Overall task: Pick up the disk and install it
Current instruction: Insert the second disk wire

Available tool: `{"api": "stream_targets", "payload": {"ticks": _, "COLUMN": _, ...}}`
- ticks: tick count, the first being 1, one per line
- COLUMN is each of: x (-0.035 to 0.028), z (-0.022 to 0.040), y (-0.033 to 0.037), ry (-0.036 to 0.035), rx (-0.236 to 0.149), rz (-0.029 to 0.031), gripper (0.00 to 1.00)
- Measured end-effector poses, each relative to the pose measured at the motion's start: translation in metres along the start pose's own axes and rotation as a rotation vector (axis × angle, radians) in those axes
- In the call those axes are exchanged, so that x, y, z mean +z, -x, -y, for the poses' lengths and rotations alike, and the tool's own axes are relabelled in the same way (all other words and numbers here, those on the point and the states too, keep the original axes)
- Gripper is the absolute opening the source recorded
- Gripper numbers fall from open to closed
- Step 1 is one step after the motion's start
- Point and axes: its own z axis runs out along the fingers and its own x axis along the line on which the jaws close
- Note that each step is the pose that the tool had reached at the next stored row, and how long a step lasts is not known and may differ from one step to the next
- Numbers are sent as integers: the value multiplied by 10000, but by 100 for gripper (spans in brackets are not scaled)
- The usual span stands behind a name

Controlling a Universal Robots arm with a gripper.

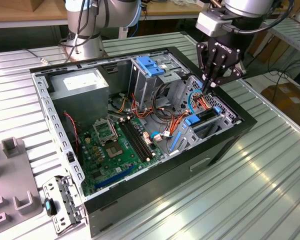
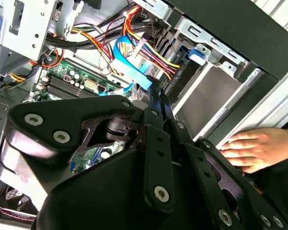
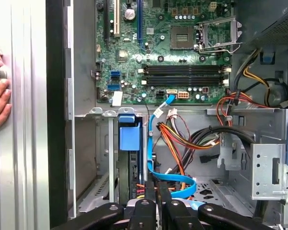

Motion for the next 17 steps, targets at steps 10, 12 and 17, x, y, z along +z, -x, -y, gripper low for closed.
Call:
{"api": "stream_targets", "payload": {"ticks": 10, "x": 105, "z": 5, "y": 28, "ry": 0, "rx": -2, "rz": -32, "gripper": 16}}
{"api": "stream_targets", "payload": {"ticks": 12, "x": 128, "z": 5, "y": 30, "ry": 0, "rx": -3, "rz": -40, "gripper": 10}}
{"api": "stream_targets", "payload": {"ticks": 17, "x": 158, "z": 9, "y": 33, "ry": -1, "rx": -5, "rz": -117, "gripper": 10}}
